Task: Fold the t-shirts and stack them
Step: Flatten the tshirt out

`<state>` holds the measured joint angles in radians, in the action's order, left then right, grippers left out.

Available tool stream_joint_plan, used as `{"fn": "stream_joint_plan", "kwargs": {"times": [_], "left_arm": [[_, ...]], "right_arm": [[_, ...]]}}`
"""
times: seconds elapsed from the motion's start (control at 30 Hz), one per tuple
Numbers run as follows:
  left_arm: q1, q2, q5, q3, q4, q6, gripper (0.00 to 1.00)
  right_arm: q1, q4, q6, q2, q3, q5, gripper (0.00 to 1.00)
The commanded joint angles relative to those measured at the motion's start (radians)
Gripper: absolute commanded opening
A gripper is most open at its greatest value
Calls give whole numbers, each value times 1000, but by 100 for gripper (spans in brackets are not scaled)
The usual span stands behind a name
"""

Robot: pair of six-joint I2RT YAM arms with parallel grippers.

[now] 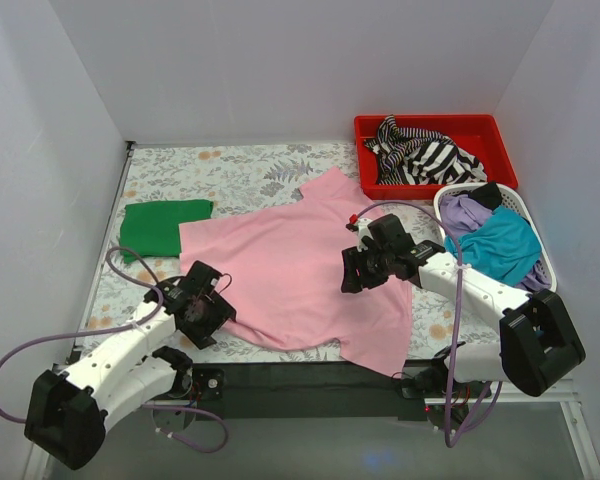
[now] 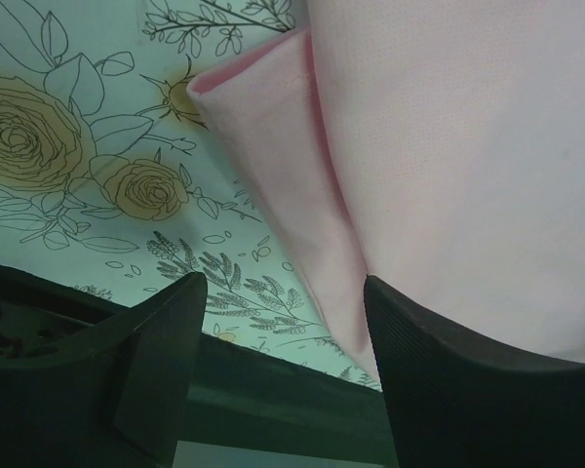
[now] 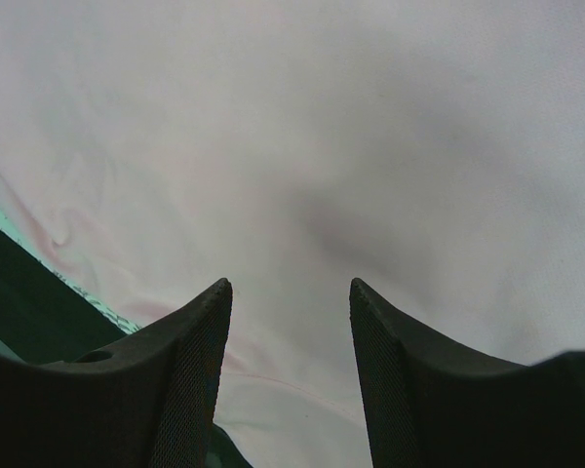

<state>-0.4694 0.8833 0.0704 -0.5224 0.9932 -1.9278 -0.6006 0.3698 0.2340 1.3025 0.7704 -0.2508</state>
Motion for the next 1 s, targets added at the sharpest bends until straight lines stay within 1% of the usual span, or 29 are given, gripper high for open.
{"fn": "stream_joint_plan", "kwargs": {"times": [0.0,0.03,0.13,0.2,0.33,0.47,0.6,0.67,0.7,0.77,0.8,0.87,0.93,0.97], "left_arm": [[-23,28,32,42,-27,-50,64],[-29,63,37,44,-34,-57,64],[-51,103,61,35,-38,-71,63],[-55,100,80,29,-36,-76,57],[-55,78,121,16,-28,-85,54],[-55,69,146,-2,-30,-85,53],[-55,88,161,-2,-44,-79,53],[-54,108,167,1,-62,-76,51],[-55,114,167,2,-71,-74,43],[-55,128,158,9,-105,-63,36],[-54,132,155,13,-111,-63,34],[-55,140,166,10,-107,-68,33],[-55,140,172,9,-111,-68,27],[-55,141,175,10,-111,-69,22]], "right_arm": [[1,-12,-19,0,32,-19,58],[1,-12,-21,1,32,-19,58],[1,-12,-25,6,27,-10,58],[1,-12,-28,9,26,-10,58],[1,-12,-32,26,27,-15,58],[1,-15,-39,35,30,-18,58],[1,-16,-41,41,30,-22,58],[1,-15,-39,41,30,-24,59],[1,-15,-39,41,30,-24,58],[1,-15,-39,41,29,-24,58],[1,-15,-41,41,29,-22,58],[1,-14,-44,40,27,-22,58],[1,-15,-44,40,23,-22,58],[1,-15,-42,40,23,-22,59]]}}
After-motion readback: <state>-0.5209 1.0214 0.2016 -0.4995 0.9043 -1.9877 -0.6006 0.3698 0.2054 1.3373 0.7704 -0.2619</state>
